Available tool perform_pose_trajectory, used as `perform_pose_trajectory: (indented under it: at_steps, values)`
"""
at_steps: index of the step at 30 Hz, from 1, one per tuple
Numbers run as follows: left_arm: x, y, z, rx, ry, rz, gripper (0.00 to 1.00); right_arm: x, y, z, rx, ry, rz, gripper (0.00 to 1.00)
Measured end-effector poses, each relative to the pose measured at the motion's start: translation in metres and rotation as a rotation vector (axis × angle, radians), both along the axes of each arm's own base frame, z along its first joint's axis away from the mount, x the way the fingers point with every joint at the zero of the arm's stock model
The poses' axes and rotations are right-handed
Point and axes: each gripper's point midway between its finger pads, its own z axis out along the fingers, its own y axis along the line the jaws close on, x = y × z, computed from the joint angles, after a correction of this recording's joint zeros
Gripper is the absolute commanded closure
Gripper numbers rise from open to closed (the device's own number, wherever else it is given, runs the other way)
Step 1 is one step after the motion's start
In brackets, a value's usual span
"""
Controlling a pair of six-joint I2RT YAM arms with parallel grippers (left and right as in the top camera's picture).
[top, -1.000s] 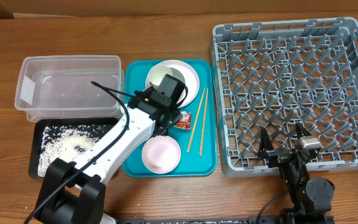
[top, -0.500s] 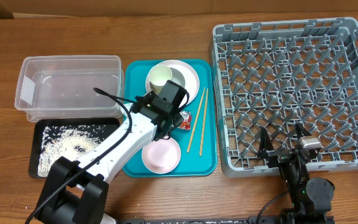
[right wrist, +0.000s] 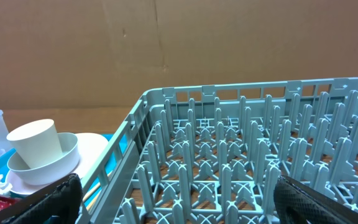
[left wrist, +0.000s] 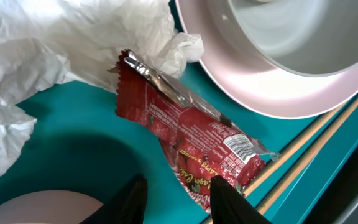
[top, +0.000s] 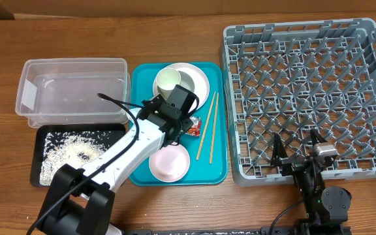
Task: Sort waste into correct bins and load items into the dishwasher
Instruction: 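Lower the left gripper onto the red snack wrapper and grasp it, then carry the red wrapper left and drop it into the clear bin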
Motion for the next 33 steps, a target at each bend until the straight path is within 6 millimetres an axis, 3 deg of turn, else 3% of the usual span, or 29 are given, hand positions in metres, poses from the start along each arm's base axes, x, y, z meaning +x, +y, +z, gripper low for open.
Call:
perform_pose_trajectory:
  at_steps: [11,17,20,21,33]
  values:
    - [0.0,-0.002,-0.001,0.024,-0.014,-0.006,0.67,0.0,0.0,0.0,0.0,0.0,0.0,0.0]
    - [-0.002,0.0,-0.022,0.055,0.034,-0.001,0.69,0.0,0.0,0.0,0.0,0.0,0.0,0.0]
    - [-0.003,0.0,-0.035,0.062,0.058,0.018,0.89,0.0,0.0,0.0,0.0,0.0,0.0,0.0]
    - [-0.003,0.0,-0.038,0.064,0.062,0.02,0.91,0.0,0.0,0.0,0.0,0.0,0.0,0.0]
    - [-0.001,-0.003,-0.041,0.054,0.061,0.018,0.96,0.0,0.0,0.0,0.0,0.0,0.0,0.0]
